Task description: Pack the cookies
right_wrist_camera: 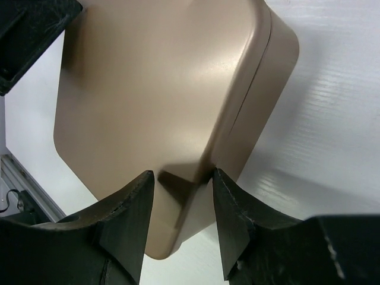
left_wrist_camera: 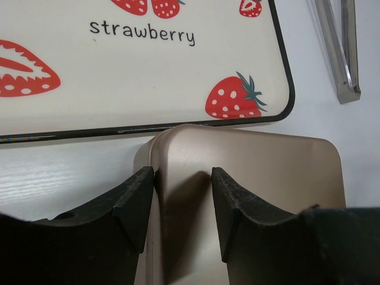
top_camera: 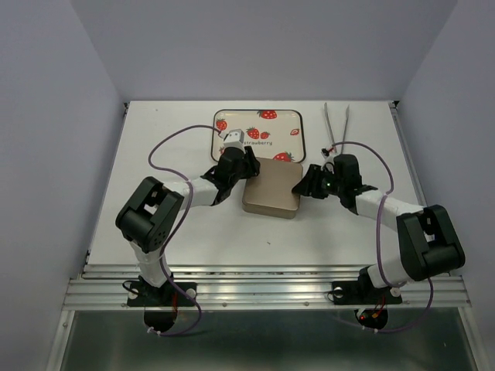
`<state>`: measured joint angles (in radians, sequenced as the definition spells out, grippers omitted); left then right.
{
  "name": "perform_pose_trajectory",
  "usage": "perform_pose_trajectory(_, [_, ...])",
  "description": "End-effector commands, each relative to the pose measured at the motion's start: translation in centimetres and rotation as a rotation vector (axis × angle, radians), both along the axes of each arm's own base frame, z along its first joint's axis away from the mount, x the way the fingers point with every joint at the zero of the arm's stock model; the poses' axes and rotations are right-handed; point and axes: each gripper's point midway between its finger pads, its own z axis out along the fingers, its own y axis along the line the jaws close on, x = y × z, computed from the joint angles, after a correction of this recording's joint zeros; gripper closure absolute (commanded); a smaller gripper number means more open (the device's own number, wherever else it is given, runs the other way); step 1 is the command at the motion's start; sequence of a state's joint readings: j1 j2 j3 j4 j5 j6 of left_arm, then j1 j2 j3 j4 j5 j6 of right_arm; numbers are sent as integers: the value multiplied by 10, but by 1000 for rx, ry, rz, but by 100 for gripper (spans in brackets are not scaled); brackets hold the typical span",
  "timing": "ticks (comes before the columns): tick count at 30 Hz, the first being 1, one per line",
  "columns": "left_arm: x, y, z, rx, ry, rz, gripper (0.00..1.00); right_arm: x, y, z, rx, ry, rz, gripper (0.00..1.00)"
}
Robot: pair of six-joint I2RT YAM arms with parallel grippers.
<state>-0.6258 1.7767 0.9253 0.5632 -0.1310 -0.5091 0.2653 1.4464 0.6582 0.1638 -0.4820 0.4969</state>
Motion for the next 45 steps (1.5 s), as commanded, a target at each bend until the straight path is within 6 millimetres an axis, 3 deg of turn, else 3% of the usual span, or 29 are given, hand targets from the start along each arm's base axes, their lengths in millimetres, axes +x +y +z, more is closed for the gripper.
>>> perform_pose_trajectory(1, [13,-5,28,-20,-70,-2,46,-3,6,11,-12,-37,25,50])
perform_pose_trajectory(7, [16,-7,24,1,-67,-5,46,-2,15,10,-20,-25,36,50])
perform_pose_trajectory(12, [20,-2,25,22,-70,20,46,-1,11,11,-37,-21,9,44])
perform_pose_trajectory(16, [19,9,28,36,-76,67,38,-2,9,11,-48,-14,2,38])
perform_pose_trajectory(18, [20,15,30,42,-80,90,29,-1,7,12,-51,-10,-14,37])
perform_pose_trajectory(22, [20,21,44,50,-95,109,21,5,2,27,-60,-49,-50,36])
perform_pose_trajectory(25, [13,26,63,34,-114,105,20,6,-2,47,-70,-92,-69,36])
perform_pose_trajectory(26, [11,27,66,26,-117,107,19,9,-3,62,-62,-134,-77,35])
perform_pose_trajectory(28, [0,35,73,17,-125,117,16,5,-9,64,-95,-118,-92,36])
perform_pose_trajectory(29, [-6,41,65,28,-111,124,14,7,-12,71,-102,-134,-104,36])
perform_pose_trajectory(32, [-19,51,75,20,-127,127,14,11,-8,83,-99,-162,-95,43])
perform_pose_trajectory(36, [-43,59,57,24,-91,85,12,24,16,92,-163,-202,-52,60])
perform_pose_trajectory(39, [-54,57,38,32,-48,39,13,49,37,94,-187,-219,-47,64])
perform_pose_trajectory(40, [-57,56,29,42,-28,32,13,59,46,85,-191,-212,-43,65])
perform_pose_trajectory(41, [-60,57,19,48,-9,28,14,70,50,91,-182,-224,-61,67])
perform_pose_trajectory(42, [-63,57,11,54,10,18,14,71,63,90,-184,-227,-39,68])
perform_pose_trajectory(43, [-64,56,6,56,18,11,14,78,68,75,-210,-205,-38,68])
perform_pose_trajectory(45, [-69,56,-8,64,49,-1,15,91,79,74,-221,-216,-41,69])
